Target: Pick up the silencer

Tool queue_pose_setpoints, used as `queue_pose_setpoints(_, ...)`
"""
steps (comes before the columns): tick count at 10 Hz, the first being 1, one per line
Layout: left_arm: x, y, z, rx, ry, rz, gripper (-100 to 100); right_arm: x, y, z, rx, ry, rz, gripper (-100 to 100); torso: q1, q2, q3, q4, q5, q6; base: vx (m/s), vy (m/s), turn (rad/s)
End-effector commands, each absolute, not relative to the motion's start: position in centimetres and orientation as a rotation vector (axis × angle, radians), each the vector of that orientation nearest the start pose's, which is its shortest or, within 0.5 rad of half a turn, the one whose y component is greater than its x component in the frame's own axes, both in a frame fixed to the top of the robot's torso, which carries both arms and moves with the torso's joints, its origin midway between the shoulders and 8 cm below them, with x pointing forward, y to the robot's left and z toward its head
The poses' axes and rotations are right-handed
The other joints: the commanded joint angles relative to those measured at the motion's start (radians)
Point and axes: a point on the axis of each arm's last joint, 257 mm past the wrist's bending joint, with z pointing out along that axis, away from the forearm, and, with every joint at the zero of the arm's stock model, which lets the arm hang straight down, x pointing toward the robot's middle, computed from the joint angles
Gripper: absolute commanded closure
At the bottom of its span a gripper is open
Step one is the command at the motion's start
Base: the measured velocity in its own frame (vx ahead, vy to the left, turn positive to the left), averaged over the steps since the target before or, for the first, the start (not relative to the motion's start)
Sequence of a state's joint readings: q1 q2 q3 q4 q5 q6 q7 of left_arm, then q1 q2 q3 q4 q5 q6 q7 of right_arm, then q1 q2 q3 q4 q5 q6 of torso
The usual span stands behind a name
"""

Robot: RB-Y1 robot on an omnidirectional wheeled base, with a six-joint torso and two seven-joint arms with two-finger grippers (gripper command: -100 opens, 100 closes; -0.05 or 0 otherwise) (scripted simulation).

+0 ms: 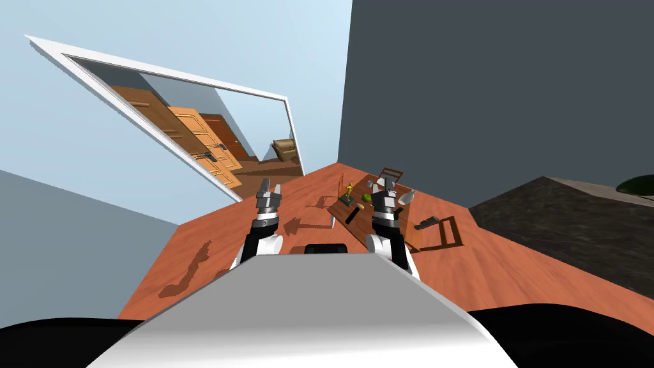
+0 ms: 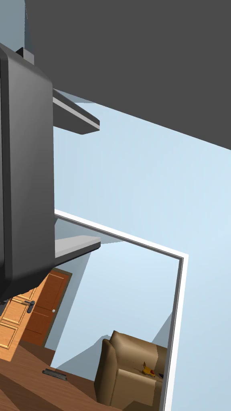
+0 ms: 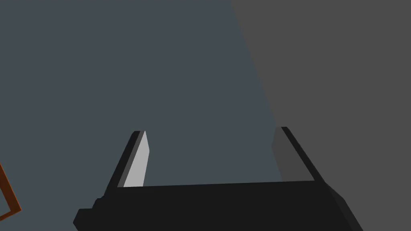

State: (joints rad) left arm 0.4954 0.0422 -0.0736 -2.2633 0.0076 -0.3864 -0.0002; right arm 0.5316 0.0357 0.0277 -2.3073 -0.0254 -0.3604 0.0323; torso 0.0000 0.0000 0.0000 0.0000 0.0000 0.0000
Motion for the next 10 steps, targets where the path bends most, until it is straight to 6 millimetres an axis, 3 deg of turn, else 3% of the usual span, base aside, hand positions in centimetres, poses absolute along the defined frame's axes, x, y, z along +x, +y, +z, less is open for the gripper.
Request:
queue_pose_setpoints(1,36.9,25.4,-0.6,-0.744,0.738,-1.351,0,36.5,-28.0,-1.3,0.832,0.7,1.309,-100,0.0,0.0,0.0,0.0,0.0,0.0,0.006,0.008,0.12)
queue_pose_setpoints(3,36.9,25.4,-0.6,-0.744,0.738,-1.351,0,37.3,-27.9,-3.3,0.888,0.73,1.358,-100,0.0,-0.001,0.0,0.0,0.0,0.0,0.011,0.006,0.096)
queue_pose_setpoints(6,36.9,25.4,-0.6,-0.744,0.738,-1.351,0,39.0,-27.9,-7.9,1.034,0.783,1.443,-100,0.0,-0.001,0.0,0.0,0.0,0.0,0.0,-0.001,0.128)
queue_pose_setpoints(7,36.9,25.4,-0.6,-0.744,0.738,-1.351,0,39.0,-28.0,-8.0,1.043,0.778,1.449,-100,-0.001,0.0,0.0,0.0,0.0,0.0,-0.005,-0.006,0.033)
queue_pose_setpoints(9,36.9,25.4,-0.6,-0.744,0.738,-1.351,0,40.1,-28.2,-11.6,1.168,0.808,1.504,-100,0.0,0.0,0.0,0.0,0.0,0.0,-0.005,-0.003,0.128)
queue_pose_setpoints(10,36.9,25.4,-0.6,-0.744,0.738,-1.351,0,40.2,-28.4,-12.3,1.192,0.803,1.509,-100,-0.001,0.0,0.0,0.0,0.0,0.0,-0.003,-0.005,0.063)
